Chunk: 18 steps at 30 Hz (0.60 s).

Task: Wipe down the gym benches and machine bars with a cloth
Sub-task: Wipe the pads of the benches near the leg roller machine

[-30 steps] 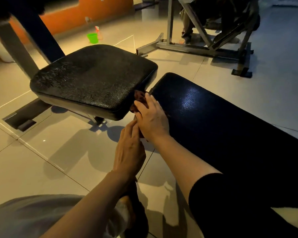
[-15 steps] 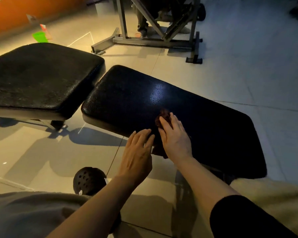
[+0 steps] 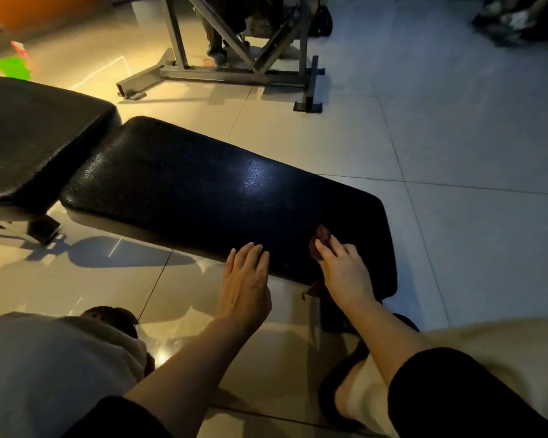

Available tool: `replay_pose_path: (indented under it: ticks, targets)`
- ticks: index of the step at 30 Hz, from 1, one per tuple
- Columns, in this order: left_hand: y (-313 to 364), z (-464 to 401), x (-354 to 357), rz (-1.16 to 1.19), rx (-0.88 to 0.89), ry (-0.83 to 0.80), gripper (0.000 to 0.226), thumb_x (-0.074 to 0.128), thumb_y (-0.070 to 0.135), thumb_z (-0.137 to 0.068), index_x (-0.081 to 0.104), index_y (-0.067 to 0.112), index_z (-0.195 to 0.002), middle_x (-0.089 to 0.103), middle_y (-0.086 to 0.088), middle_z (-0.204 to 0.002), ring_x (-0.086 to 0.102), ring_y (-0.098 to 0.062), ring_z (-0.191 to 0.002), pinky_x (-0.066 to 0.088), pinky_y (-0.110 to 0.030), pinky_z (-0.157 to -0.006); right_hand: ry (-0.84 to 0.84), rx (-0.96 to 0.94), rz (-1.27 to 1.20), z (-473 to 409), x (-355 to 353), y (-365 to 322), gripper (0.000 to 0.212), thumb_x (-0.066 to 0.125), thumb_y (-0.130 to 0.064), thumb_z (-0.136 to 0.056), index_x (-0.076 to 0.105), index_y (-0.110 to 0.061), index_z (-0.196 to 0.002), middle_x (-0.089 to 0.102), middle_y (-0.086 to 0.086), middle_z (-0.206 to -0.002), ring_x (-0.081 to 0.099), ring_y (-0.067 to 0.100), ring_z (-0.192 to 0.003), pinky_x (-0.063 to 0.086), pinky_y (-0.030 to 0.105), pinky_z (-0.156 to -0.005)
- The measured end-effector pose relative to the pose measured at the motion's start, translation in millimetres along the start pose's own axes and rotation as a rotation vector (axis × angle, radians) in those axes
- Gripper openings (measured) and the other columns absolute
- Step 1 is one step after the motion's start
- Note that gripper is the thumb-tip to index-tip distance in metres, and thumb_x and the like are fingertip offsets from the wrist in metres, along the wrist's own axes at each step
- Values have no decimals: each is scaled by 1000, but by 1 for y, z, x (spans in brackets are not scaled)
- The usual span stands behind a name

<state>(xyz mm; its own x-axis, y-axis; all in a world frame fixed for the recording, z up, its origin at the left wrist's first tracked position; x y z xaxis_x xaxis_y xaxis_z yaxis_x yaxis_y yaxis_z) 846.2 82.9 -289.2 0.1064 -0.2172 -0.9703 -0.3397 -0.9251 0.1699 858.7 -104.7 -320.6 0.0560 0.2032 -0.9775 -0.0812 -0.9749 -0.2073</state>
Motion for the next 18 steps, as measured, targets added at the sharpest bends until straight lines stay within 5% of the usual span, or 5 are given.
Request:
replay_pose_path:
  ticks: [4,7,11,18]
  targets:
    - [44,4,6,1,-37,-44,61,45,14,-94,23,17,-151,18,-4,-159,4,-22,-148,-5,-39,-119,22,43,-173,-11,-26,15,39,37,-26,-104,46,-20,-142,46,8,-140,42,26,-117,43,35,-97]
    - [67,0,6,13,-66,-47,60,45,18,-95,22,16,-151,17,-4,-159,2,-21,-148,-5,-39,-118,106,33,-407,-25,-50,8,45,43,-34,-102,39,-20,-145,34,12,-147,39,28,-126,40,37,-102]
    - [83,-13,7,57,-163,4,59,50,24,-94,29,16,-148,23,-4,-157,6,-22,-147,3,-41,-121,-335,-149,-121,-25,-33,0,73,56,-42,-94,15,-32,-154,0,1,-163,10,30,-146,30,49,-114]
    - [131,-6,43,70,-161,-84,63,53,26,-91,29,16,-149,26,-3,-155,9,-23,-146,4,-42,-121,-181,-352,-155,4,-19,58,64,63,-16,-91,35,-27,-148,26,-4,-156,24,22,-138,31,34,-113]
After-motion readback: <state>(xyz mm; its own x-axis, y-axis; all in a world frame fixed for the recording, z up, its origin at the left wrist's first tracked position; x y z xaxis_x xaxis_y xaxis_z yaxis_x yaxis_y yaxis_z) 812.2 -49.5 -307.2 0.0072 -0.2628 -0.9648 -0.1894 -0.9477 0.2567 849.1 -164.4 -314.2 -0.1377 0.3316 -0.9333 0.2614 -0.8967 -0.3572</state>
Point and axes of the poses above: each hand's wrist, its own z-axis away from the middle knuckle, its own x-axis out of the palm, y = z × x, the point moved 4 cm from there along -z, towards the middle knuckle
